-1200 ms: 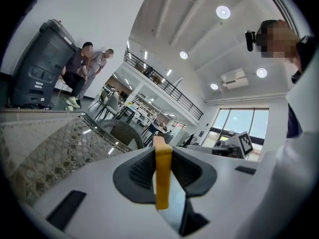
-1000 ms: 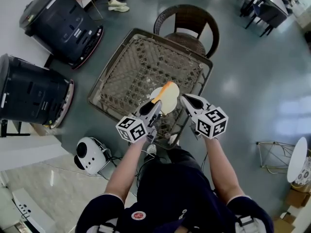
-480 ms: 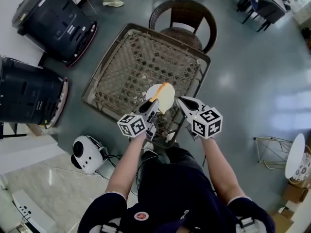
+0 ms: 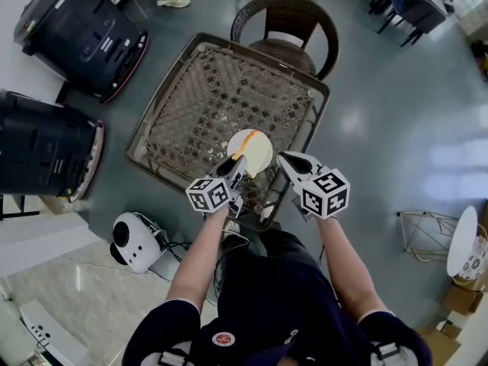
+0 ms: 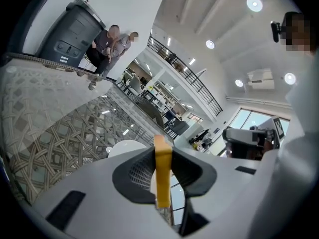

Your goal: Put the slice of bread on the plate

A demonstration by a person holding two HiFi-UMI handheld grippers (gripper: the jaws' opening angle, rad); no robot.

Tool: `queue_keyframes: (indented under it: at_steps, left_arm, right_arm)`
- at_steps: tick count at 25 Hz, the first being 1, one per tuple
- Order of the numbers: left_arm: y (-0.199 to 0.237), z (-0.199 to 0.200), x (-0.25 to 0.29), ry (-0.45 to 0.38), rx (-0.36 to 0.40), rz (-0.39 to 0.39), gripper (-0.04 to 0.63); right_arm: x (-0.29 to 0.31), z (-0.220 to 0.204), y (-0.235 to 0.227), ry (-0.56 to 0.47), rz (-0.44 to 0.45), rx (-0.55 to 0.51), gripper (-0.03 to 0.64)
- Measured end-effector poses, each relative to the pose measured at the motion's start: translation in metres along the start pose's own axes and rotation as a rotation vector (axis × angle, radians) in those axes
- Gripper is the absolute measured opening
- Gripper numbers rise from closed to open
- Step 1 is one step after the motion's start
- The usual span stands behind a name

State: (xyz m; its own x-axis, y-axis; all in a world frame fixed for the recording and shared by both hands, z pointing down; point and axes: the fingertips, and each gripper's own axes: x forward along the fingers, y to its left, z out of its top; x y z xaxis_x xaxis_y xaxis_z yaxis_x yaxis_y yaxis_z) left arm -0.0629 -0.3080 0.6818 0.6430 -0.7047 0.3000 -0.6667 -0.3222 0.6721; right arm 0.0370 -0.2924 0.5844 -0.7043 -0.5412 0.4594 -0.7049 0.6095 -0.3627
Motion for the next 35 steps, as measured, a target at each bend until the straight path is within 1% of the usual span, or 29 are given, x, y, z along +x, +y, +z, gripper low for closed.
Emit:
queue_keyframes:
  at_steps: [2, 7, 11, 15, 19, 26, 32, 35]
  left_arm:
    - [0.004, -0.001, 0.0, 0.009, 0.01, 0.016, 0.092]
    - [0.017, -0.009, 0.0, 0.065, 0.035, 0.067, 0.092]
    - [0.024, -0.01, 0.0, 0.087, 0.046, 0.099, 0.092]
    - [0.036, -0.011, 0.002, 0.116, 0.06, 0.15, 0.095]
    - [0.04, -0.009, 0.005, 0.131, 0.08, 0.174, 0.105]
    - [0.055, -0.011, 0.004, 0.148, 0.06, 0.226, 0.134]
    - [0.066, -0.012, 0.003, 0.183, 0.077, 0.277, 0.155]
    - [0.071, -0.012, 0.003, 0.201, 0.094, 0.304, 0.155]
  right_arm:
    - [0.002, 0.0, 0.002, 0.002, 0.004, 0.0, 0.005]
    - [0.004, -0.002, 0.005, 0.006, 0.01, 0.003, 0.005]
    - [0.003, -0.001, 0.005, 0.006, 0.006, 0.003, 0.005]
    - [0.003, 0.001, 0.004, 0.001, 0.003, 0.007, 0.005]
    - [0.002, 0.002, 0.004, -0.001, -0.001, 0.008, 0.005]
    - [0.001, -0.002, 0.003, -0.003, -0.009, 0.019, 0.005]
    - [0.001, 0.0, 0.006, -0.01, -0.014, 0.022, 0.005]
    - [-0.001, 0.0, 0.007, -0.014, -0.016, 0.023, 0.005]
